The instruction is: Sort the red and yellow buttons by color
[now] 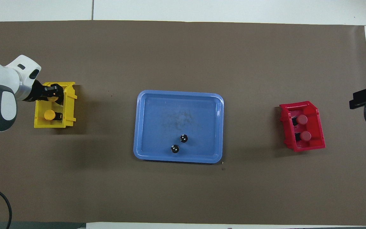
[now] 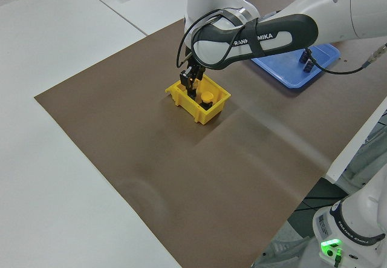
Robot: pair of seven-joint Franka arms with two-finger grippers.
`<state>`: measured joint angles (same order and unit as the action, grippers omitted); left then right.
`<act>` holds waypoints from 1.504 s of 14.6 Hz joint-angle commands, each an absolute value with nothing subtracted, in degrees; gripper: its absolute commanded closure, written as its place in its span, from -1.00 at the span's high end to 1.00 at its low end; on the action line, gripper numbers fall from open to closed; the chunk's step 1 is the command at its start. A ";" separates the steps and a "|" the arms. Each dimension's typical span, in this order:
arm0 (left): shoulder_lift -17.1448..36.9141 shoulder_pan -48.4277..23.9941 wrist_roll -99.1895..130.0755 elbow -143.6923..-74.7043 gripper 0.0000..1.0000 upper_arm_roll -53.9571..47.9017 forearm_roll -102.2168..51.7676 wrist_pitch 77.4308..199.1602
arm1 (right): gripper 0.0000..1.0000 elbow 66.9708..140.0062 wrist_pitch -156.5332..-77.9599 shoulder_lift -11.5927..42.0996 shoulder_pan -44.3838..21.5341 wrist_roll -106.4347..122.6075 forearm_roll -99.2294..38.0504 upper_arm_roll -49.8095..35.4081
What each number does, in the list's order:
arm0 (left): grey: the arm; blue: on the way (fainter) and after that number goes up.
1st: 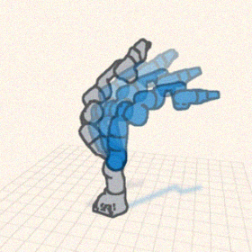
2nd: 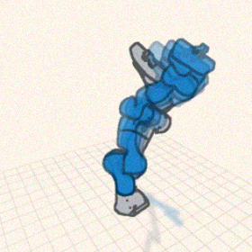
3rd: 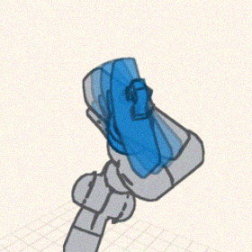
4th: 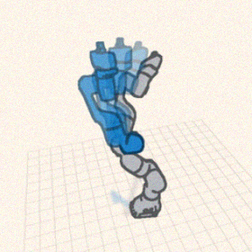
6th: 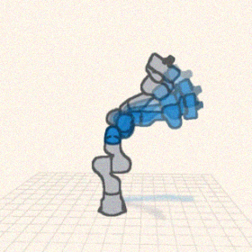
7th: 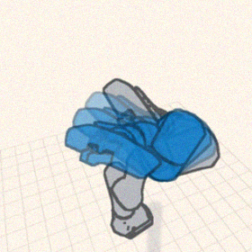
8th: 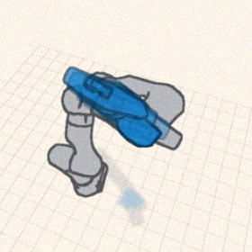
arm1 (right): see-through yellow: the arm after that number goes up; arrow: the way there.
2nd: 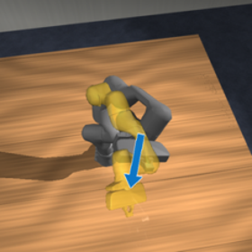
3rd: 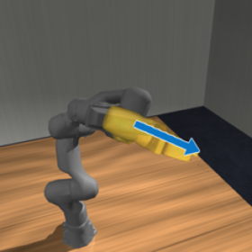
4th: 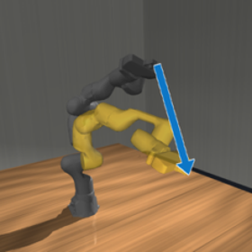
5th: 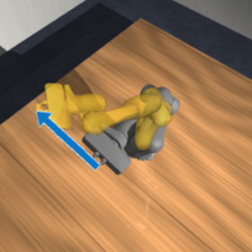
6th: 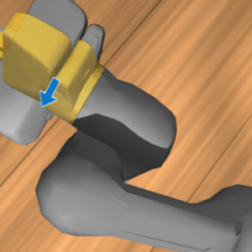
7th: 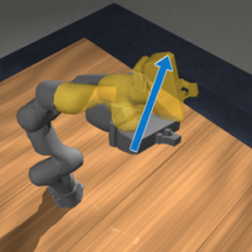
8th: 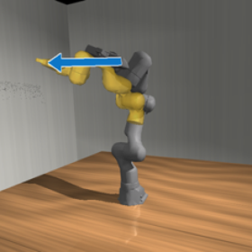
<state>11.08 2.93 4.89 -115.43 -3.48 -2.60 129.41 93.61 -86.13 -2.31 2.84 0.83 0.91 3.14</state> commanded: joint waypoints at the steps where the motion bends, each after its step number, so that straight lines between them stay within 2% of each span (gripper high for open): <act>1: 10.90 4.92 3.52 -115.40 0.22 -3.87 -3.69 130.17 | 1.00 93.52 -85.34 -2.81 2.90 0.70 1.23 3.43; 2: 11.25 4.66 3.60 -114.44 0.31 -3.87 -3.52 129.38 | 1.00 93.60 -85.34 -2.81 2.90 0.70 1.14 3.43; 5: 11.16 4.13 3.60 -113.29 1.00 -3.87 0.24 127.53 | 1.00 93.87 -85.34 -2.90 2.90 0.62 1.14 3.51; 8: 10.99 3.34 3.52 -109.71 1.00 -3.96 1.49 121.67 | 1.00 93.87 -85.52 -2.81 2.90 0.61 1.06 3.43; 14: 10.29 0.63 -0.44 -94.41 1.00 -4.39 1.41 99.52 | 1.00 93.87 -85.34 -2.90 2.81 0.70 0.70 3.43; 20: 0.19 -5.01 -0.53 -94.04 1.00 -4.48 0.88 90.71 | 1.00 93.87 -85.34 -2.90 2.81 0.70 0.70 3.43; 22: -1.14 -5.45 -0.53 -93.96 1.00 -4.57 0.88 89.04 | 1.00 93.87 -85.34 -2.90 2.81 0.70 0.70 3.43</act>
